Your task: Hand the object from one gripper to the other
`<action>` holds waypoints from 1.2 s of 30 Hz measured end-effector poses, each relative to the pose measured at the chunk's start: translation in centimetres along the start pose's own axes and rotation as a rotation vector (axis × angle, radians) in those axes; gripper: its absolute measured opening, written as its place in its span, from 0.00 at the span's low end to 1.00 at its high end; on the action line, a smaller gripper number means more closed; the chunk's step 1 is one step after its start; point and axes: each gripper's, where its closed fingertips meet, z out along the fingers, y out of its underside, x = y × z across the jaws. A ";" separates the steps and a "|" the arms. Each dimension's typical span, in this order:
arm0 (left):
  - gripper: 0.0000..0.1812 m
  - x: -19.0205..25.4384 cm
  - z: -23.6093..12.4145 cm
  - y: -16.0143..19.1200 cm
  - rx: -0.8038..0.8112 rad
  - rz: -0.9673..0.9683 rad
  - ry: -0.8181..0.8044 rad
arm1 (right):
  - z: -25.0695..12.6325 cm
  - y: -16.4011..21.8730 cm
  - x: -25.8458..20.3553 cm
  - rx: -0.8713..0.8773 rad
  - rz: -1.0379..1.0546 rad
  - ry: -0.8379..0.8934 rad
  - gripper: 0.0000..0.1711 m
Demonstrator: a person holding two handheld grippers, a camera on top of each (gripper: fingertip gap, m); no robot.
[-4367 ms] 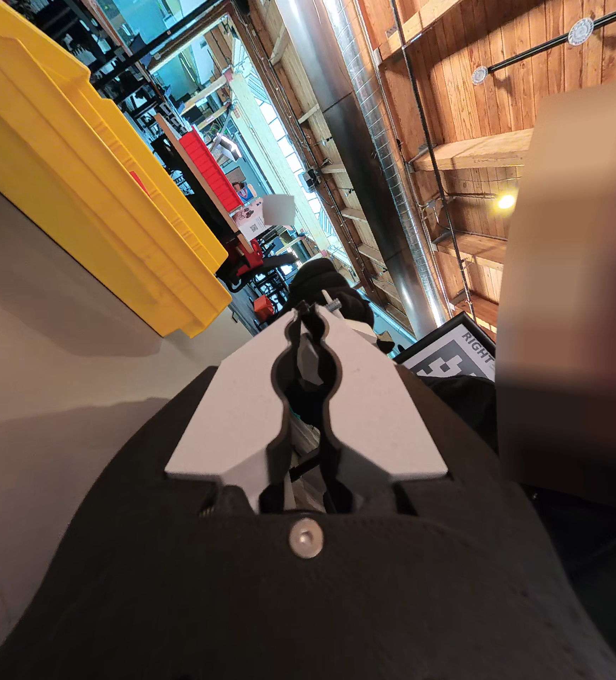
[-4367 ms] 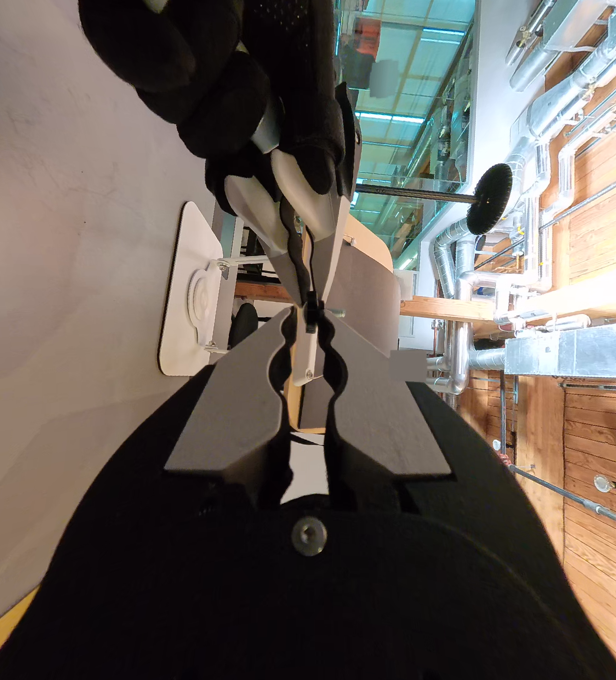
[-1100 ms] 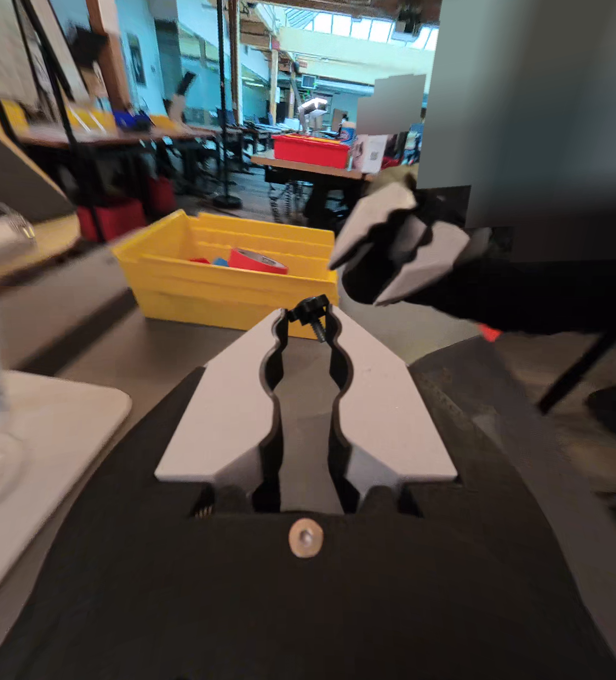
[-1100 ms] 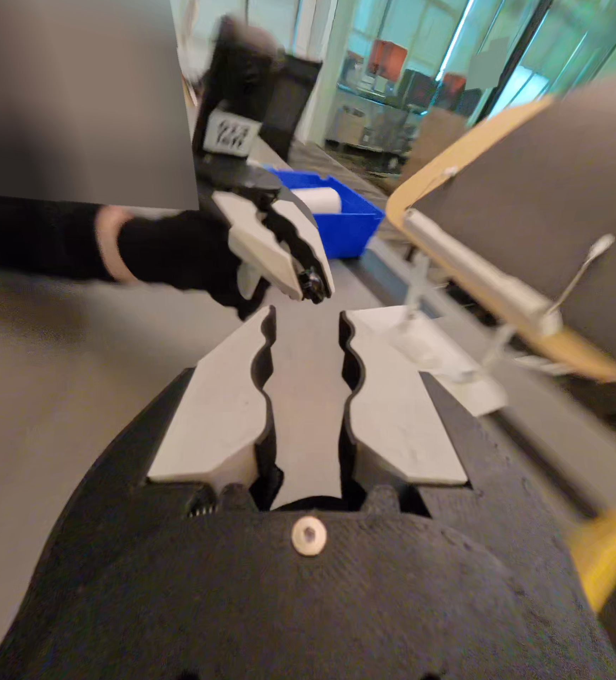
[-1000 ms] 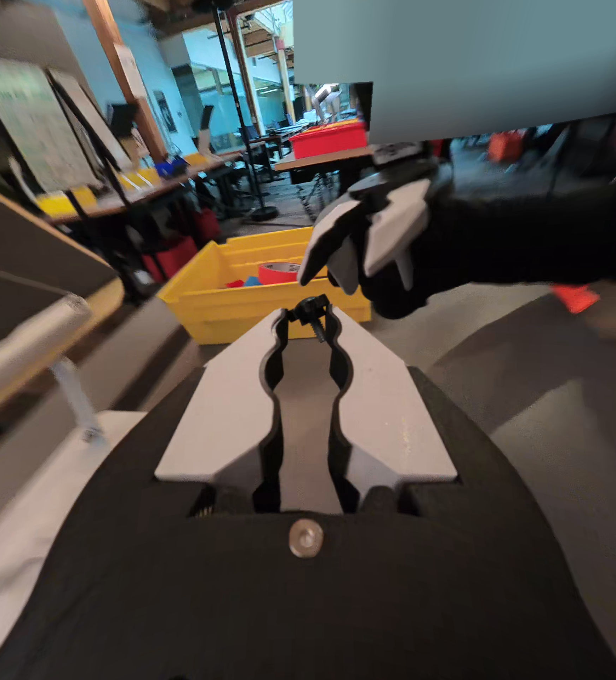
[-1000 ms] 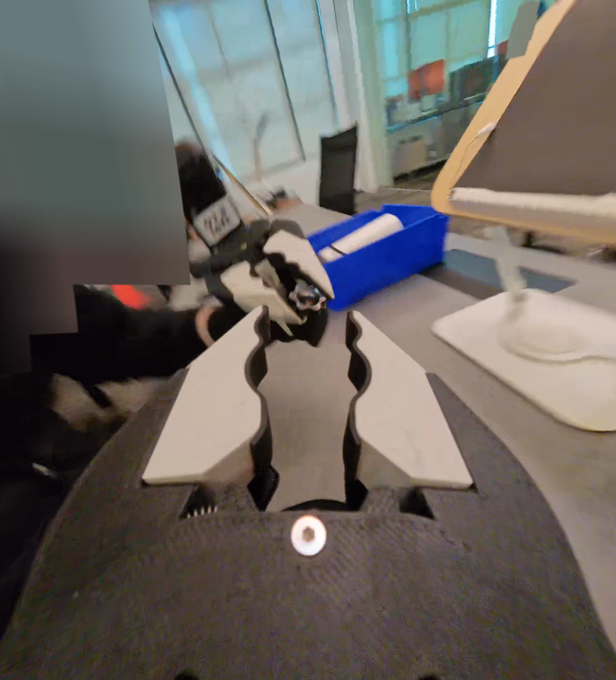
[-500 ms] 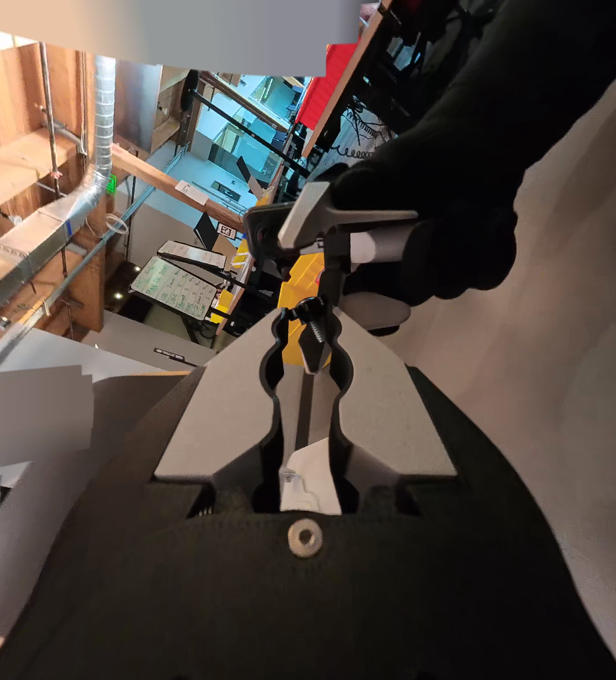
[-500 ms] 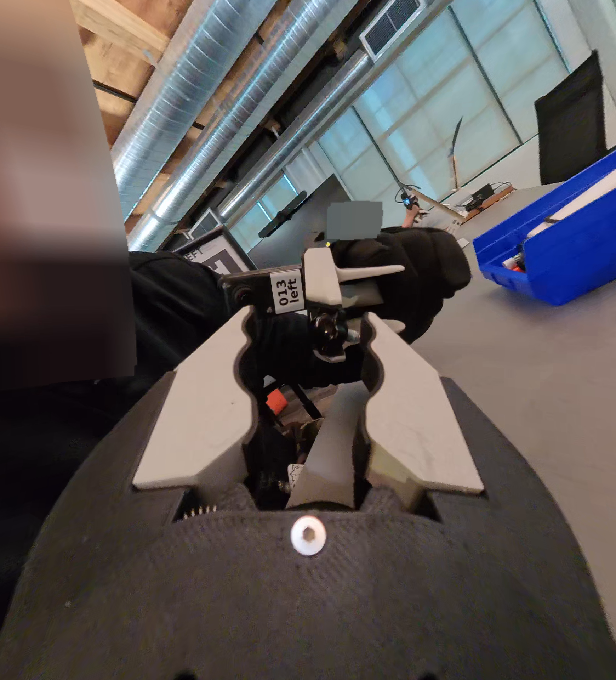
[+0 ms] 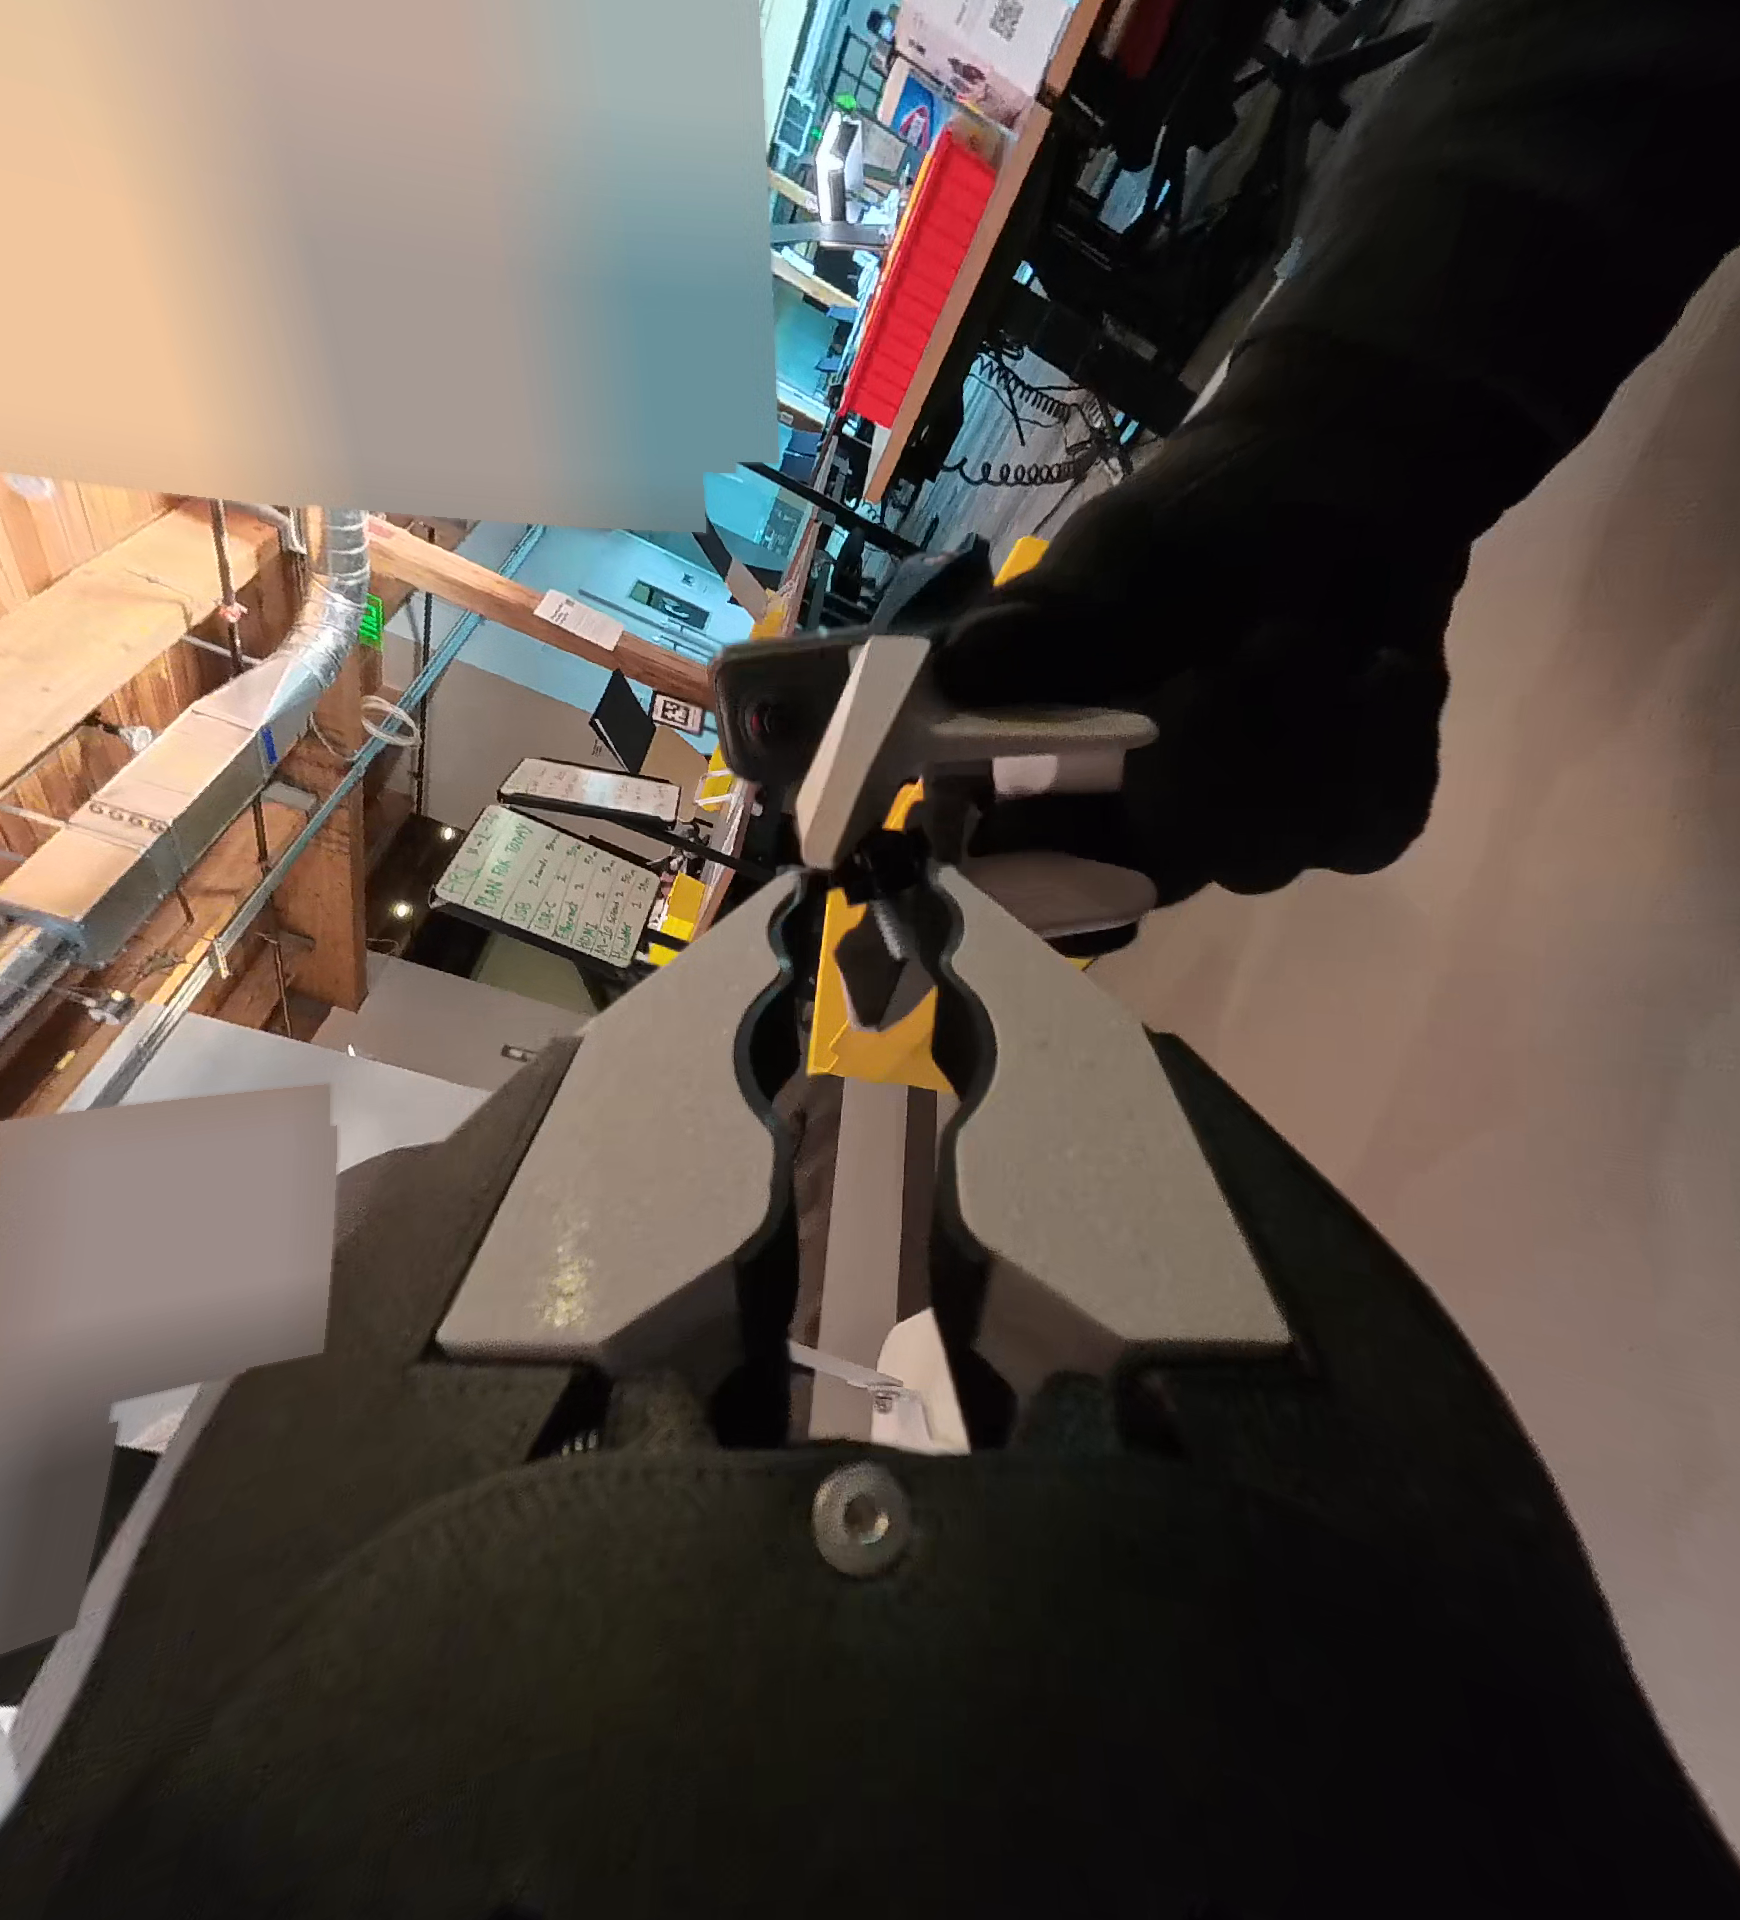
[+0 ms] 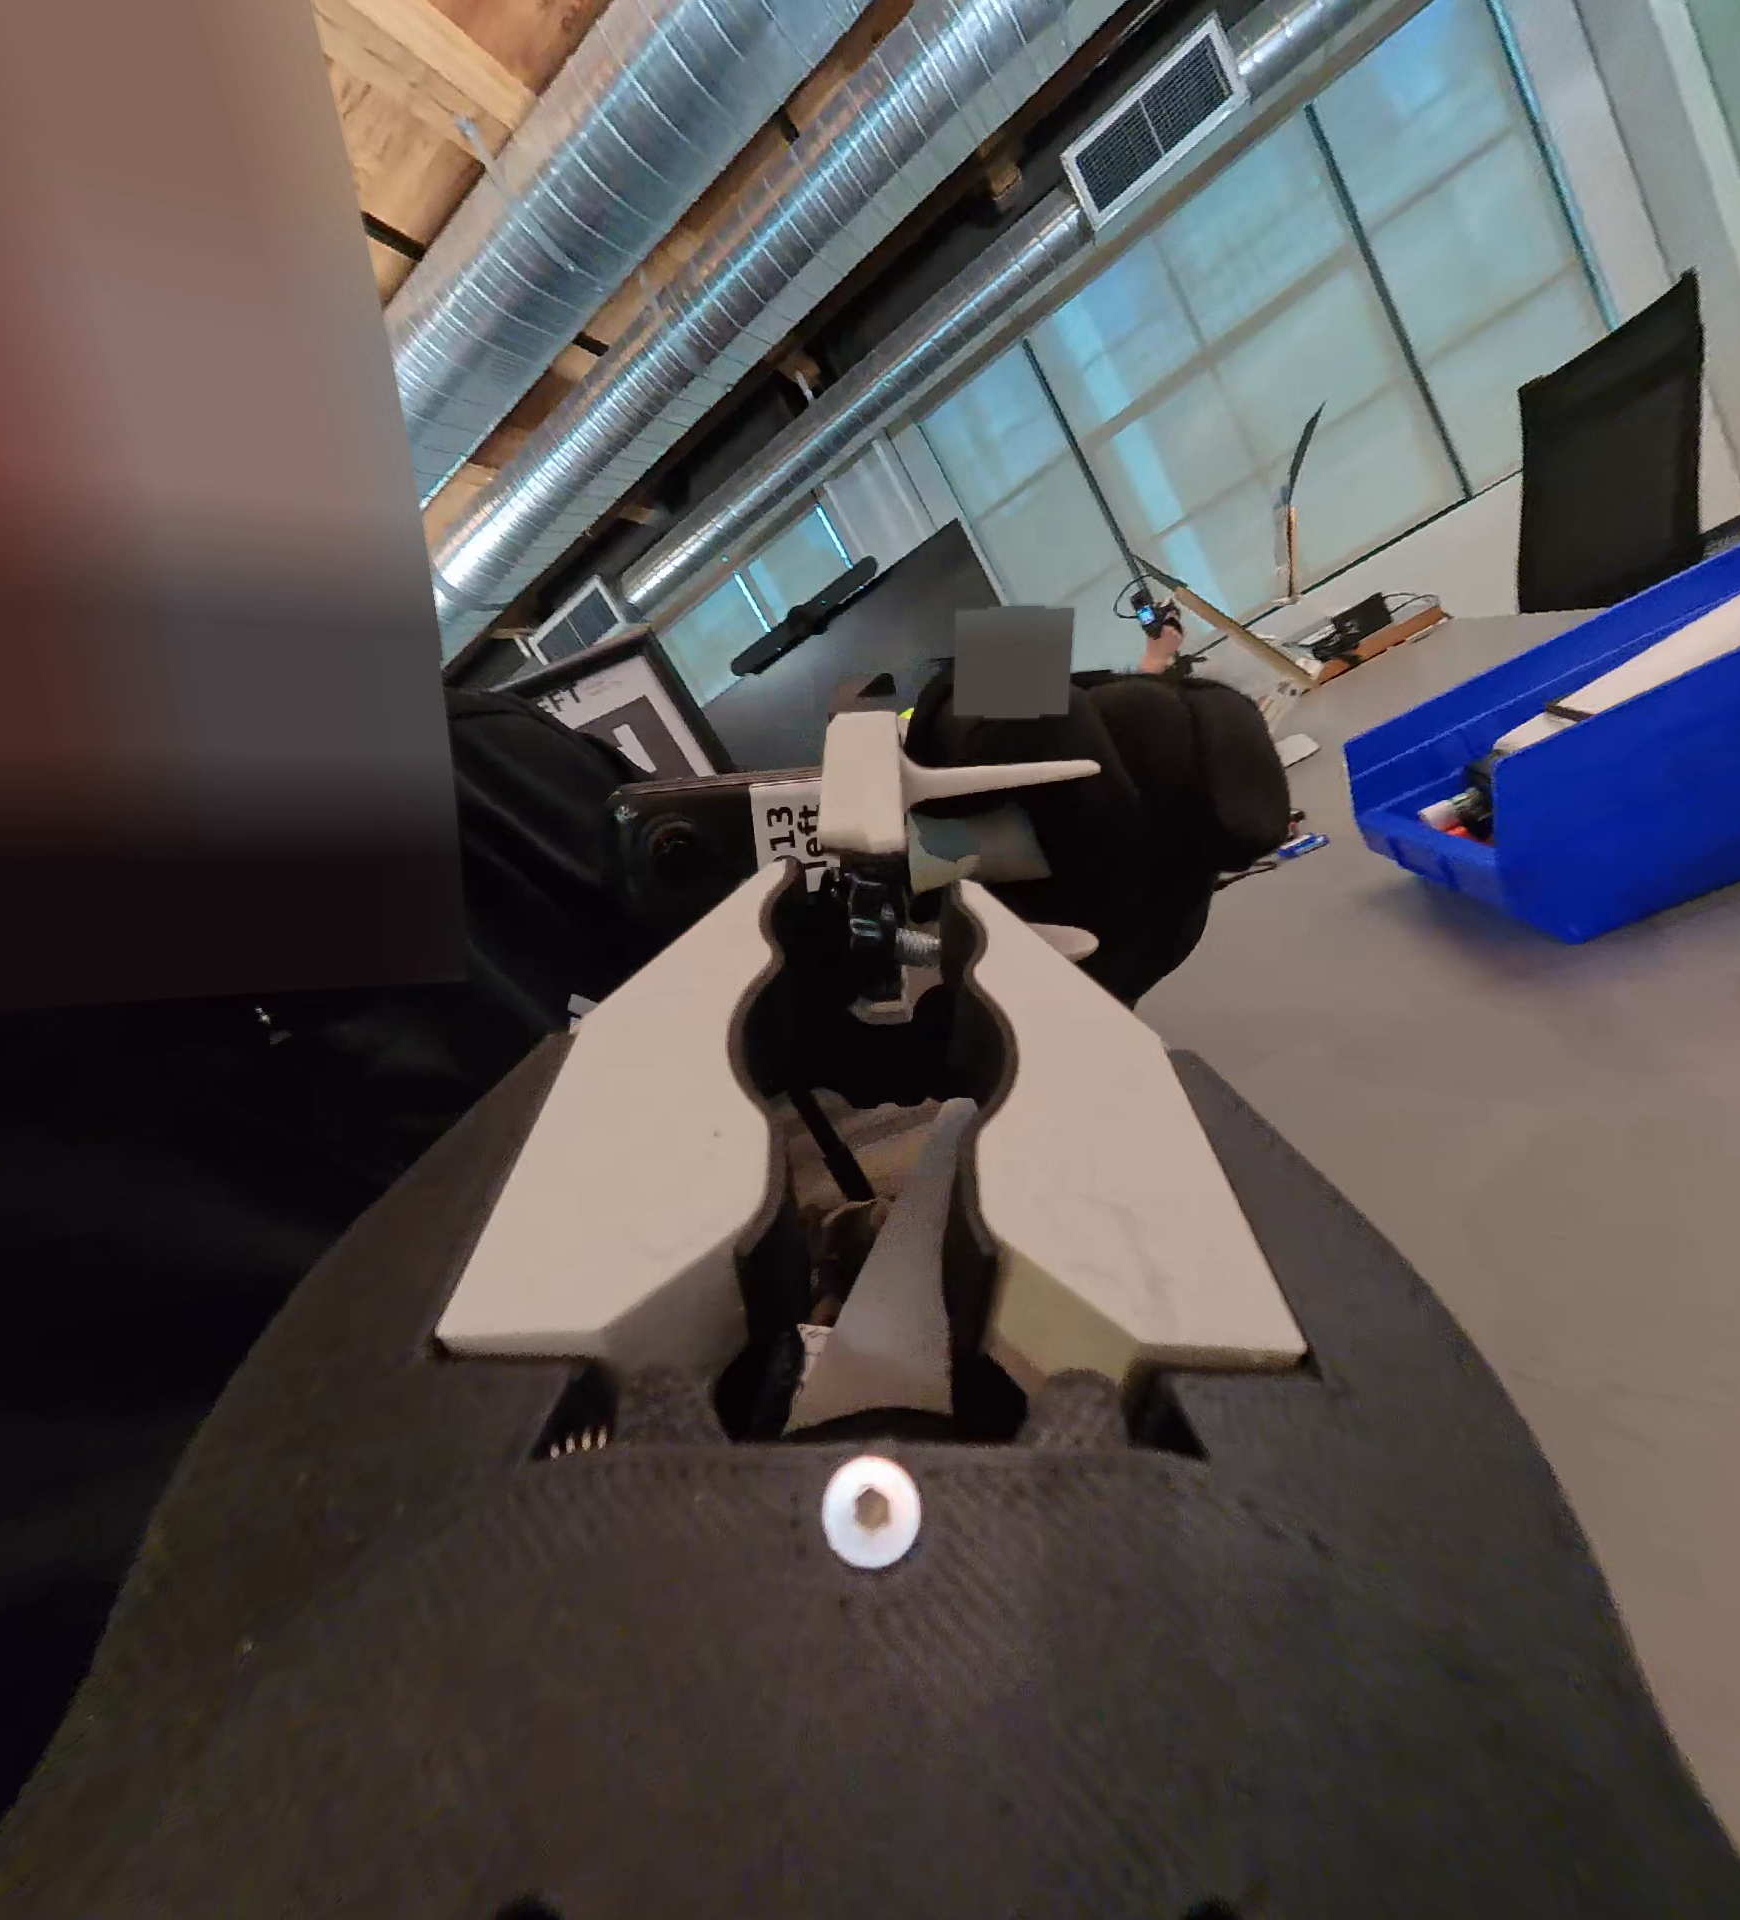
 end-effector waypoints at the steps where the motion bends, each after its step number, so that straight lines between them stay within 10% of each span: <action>1: 0.12 -0.3 0.0 0.0 -0.003 -0.019 -0.019 | -0.1 -0.2 0.0 -0.001 -0.021 0.023 0.13; 5: 0.27 -2.4 -0.8 0.0 0.029 -0.173 -0.100 | -1.8 -2.0 -0.2 -0.020 -0.155 0.174 0.13; 11: 0.00 -2.5 -1.0 4.4 -0.087 -0.282 -0.119 | -10.5 -6.8 3.0 -0.193 -0.463 0.712 0.14; 19: 0.00 1.5 -0.1 11.4 -0.214 -0.470 -0.123 | -25.2 -6.7 7.6 -0.546 -0.486 1.283 0.14; 36: 0.00 3.0 -0.5 15.5 -0.262 -0.656 -0.145 | -29.6 -0.5 9.1 -0.799 -0.309 1.394 0.21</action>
